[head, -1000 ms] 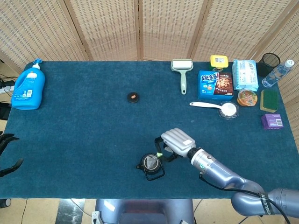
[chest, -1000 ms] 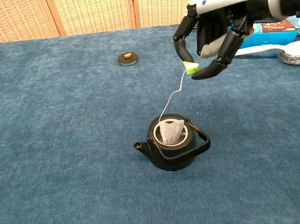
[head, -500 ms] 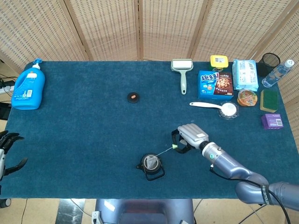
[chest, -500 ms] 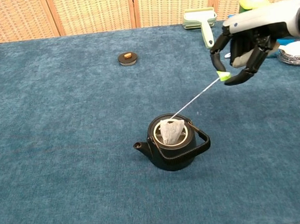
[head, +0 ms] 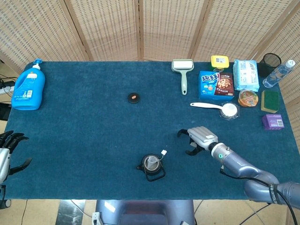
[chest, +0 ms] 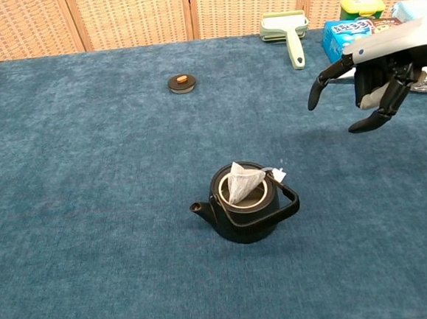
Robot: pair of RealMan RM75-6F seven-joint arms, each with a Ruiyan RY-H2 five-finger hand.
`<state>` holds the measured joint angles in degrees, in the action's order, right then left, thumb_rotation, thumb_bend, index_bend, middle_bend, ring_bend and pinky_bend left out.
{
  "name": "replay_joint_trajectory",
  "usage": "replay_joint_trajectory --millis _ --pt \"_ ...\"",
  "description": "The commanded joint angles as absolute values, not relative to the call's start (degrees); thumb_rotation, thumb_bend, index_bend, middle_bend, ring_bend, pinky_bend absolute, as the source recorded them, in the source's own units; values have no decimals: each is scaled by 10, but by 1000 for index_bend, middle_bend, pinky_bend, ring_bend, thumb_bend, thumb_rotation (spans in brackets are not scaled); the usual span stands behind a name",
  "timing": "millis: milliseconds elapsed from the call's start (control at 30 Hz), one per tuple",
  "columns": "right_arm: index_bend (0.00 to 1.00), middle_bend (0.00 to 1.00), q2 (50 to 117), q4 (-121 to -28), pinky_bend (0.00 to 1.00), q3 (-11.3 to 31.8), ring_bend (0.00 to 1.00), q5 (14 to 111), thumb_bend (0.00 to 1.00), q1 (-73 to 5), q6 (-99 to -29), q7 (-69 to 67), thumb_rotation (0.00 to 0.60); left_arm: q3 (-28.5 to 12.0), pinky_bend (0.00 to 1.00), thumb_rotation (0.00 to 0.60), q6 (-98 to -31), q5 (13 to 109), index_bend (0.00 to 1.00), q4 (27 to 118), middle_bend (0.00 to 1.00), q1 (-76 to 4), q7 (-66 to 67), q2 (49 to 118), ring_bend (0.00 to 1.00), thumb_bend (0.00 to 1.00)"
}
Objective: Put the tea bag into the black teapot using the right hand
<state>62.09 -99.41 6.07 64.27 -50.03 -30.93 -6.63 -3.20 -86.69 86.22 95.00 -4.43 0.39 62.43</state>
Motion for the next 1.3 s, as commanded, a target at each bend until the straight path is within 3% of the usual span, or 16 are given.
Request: replay_joint_trajectory --millis 33,233,400,767,1300 --pt "199 996 593 -1033 1000 65 1000 667 430 -509 -278 -78 600 -33 112 600 -867 861 300 950 234 -45 5 623 121 257" --pt "145 1000 546 -1087 1000 79 1000 686 661 -547 -185 -108 600 -35 112 600 -872 860 299 953 234 -44 5 617 121 257" --pt "140 1000 539 -1104 1000 85 1000 692 736 -560 -167 -110 600 -36 112 600 -877 861 299 954 234 -41 3 612 121 258" --pt "138 1000 547 -1137 1000 85 1000 695 762 -586 -162 -92 600 -31 112 600 -883 864 299 950 234 -35 -9 609 121 257" --pt "138 1000 610 -1100 1000 43 1000 633 758 -645 -179 -39 600 -26 112 600 -895 876 299 951 234 -27 -10 603 121 257"
